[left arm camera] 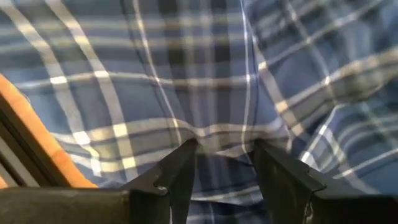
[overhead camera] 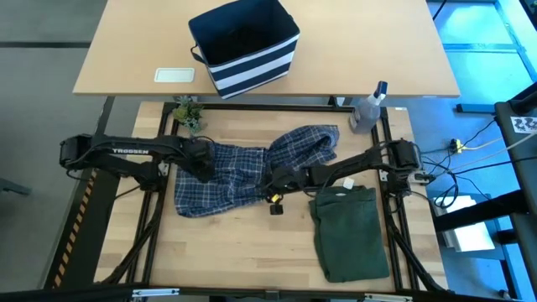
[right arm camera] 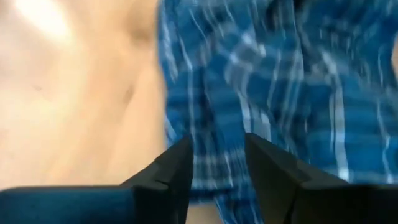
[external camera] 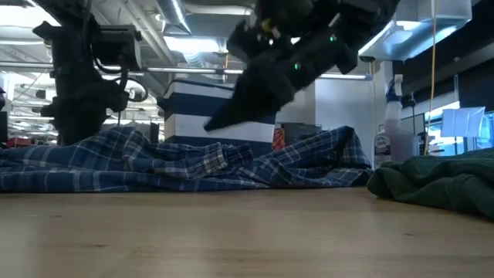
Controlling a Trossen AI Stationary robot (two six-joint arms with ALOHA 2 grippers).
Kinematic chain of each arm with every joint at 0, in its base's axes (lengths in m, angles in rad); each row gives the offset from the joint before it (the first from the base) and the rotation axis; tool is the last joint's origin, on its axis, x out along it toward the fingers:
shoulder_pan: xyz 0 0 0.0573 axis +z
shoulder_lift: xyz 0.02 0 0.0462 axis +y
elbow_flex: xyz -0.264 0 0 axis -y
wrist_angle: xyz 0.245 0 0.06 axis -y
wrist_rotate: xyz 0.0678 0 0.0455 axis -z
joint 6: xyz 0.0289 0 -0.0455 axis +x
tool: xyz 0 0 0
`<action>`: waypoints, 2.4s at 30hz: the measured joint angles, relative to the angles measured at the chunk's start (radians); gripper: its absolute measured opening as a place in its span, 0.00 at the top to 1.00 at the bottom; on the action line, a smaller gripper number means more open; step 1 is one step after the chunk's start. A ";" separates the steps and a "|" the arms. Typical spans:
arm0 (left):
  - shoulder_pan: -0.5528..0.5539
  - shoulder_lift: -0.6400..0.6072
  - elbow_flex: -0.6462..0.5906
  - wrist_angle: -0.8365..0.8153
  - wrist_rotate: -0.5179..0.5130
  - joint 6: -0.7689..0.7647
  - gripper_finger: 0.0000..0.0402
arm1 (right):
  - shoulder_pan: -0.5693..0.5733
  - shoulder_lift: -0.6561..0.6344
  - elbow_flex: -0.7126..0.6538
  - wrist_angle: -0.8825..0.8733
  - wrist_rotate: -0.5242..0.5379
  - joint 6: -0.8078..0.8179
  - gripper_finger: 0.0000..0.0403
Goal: Fold Laundry from Bin
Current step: Fold the blue checkered pants
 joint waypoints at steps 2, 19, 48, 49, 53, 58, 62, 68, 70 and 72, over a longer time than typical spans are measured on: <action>-0.017 0.026 0.000 -0.002 0.017 -0.013 0.61 | -0.002 0.019 0.007 -0.037 0.023 0.015 0.68; -0.314 0.223 0.000 0.311 0.316 -0.185 0.61 | -0.115 0.038 0.024 -0.363 0.304 0.067 0.95; -0.559 -0.035 0.150 0.149 -0.114 0.071 0.67 | 0.033 -0.154 0.022 -0.397 0.287 0.120 0.95; -0.562 -0.033 0.155 0.113 -0.147 0.081 0.67 | 0.052 -0.140 0.023 -0.344 0.255 0.120 0.95; -0.548 0.003 0.132 0.005 -0.218 0.061 0.67 | 0.118 -0.072 0.022 -0.225 0.203 0.123 0.95; -0.529 0.065 0.057 0.001 -0.155 -0.004 0.68 | 0.146 0.019 0.022 -0.138 0.203 0.165 0.95; -0.530 0.116 0.020 0.005 -0.044 -0.057 0.68 | 0.143 0.057 0.021 -0.178 0.204 0.231 0.95; -0.585 0.188 0.011 0.251 0.122 -0.076 0.68 | 0.142 0.057 0.022 -0.345 0.312 0.272 0.95; -0.615 0.219 0.011 0.404 0.142 -0.072 0.68 | 0.141 0.057 0.022 -0.389 0.332 0.274 0.95; -0.644 0.255 0.011 0.548 0.167 -0.063 0.68 | 0.141 0.056 0.024 -0.434 0.356 0.275 0.95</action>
